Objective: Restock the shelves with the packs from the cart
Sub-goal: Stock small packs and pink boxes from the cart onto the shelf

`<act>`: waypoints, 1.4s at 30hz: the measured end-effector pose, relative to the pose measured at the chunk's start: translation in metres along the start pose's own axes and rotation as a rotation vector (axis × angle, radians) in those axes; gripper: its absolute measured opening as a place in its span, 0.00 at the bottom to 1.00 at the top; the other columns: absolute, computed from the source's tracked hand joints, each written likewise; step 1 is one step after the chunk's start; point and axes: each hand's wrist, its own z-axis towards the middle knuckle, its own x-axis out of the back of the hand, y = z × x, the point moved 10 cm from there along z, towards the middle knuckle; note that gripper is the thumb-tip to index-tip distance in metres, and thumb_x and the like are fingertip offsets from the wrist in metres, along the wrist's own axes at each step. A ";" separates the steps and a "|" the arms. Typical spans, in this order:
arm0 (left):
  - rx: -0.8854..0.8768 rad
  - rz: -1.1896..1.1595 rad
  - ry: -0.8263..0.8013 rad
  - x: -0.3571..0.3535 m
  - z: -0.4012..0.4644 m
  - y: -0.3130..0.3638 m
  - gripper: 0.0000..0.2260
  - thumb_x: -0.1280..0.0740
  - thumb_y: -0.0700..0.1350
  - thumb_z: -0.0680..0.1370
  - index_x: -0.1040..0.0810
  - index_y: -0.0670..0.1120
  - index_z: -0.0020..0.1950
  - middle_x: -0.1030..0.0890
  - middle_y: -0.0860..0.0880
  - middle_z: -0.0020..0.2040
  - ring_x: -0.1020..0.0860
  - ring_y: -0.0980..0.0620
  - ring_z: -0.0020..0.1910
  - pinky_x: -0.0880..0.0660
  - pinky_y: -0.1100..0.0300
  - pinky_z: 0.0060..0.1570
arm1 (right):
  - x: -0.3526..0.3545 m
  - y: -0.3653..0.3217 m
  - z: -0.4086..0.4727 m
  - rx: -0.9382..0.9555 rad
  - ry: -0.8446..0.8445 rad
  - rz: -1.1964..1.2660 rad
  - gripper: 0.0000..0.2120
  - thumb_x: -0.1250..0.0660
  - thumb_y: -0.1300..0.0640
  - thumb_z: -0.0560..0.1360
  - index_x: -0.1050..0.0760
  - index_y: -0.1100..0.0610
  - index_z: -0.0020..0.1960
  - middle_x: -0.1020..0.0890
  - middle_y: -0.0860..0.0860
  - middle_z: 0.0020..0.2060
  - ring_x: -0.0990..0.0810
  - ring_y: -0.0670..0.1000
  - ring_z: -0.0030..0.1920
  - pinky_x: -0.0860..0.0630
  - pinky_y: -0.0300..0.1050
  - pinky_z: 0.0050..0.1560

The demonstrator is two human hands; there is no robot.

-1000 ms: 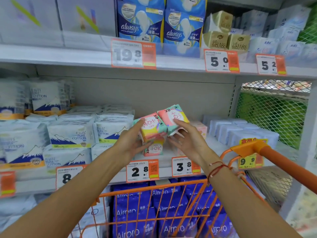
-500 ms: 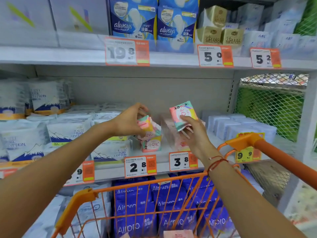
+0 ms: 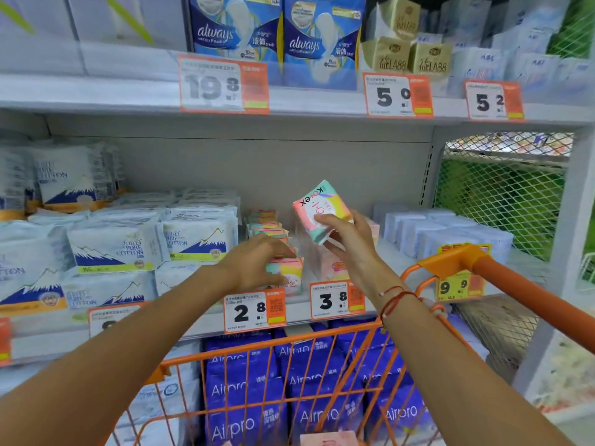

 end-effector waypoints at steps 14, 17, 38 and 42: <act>0.140 -0.047 0.341 0.049 -0.020 -0.003 0.16 0.38 0.57 0.77 0.25 0.52 0.62 0.24 0.53 0.63 0.28 0.53 0.61 0.31 0.57 0.56 | 0.006 0.012 0.004 -0.040 -0.011 -0.066 0.20 0.28 0.61 0.70 0.29 0.55 0.60 0.20 0.56 0.57 0.20 0.52 0.54 0.24 0.40 0.45; 0.287 -0.312 0.540 0.092 -0.028 -0.029 0.10 0.38 0.50 0.78 0.23 0.52 0.57 0.20 0.54 0.53 0.23 0.53 0.53 0.28 0.57 0.50 | 0.006 0.016 0.007 -0.070 -0.009 -0.072 0.23 0.28 0.62 0.69 0.31 0.56 0.62 0.20 0.56 0.57 0.19 0.52 0.52 0.23 0.44 0.50; 0.194 -0.090 0.044 0.088 0.107 -0.116 0.16 0.29 0.55 0.73 0.24 0.59 0.60 0.23 0.57 0.61 0.23 0.54 0.55 0.27 0.60 0.51 | -0.079 0.014 0.143 0.149 -0.218 -0.690 0.26 0.21 0.60 0.63 0.25 0.52 0.58 0.18 0.46 0.47 0.18 0.47 0.48 0.21 0.38 0.48; 0.226 0.057 0.043 0.081 0.139 -0.134 0.15 0.29 0.51 0.74 0.21 0.54 0.60 0.21 0.51 0.60 0.23 0.49 0.56 0.29 0.60 0.47 | -0.104 0.024 0.187 0.221 -0.221 -0.965 0.28 0.23 0.57 0.66 0.28 0.56 0.64 0.22 0.52 0.59 0.23 0.52 0.59 0.29 0.39 0.57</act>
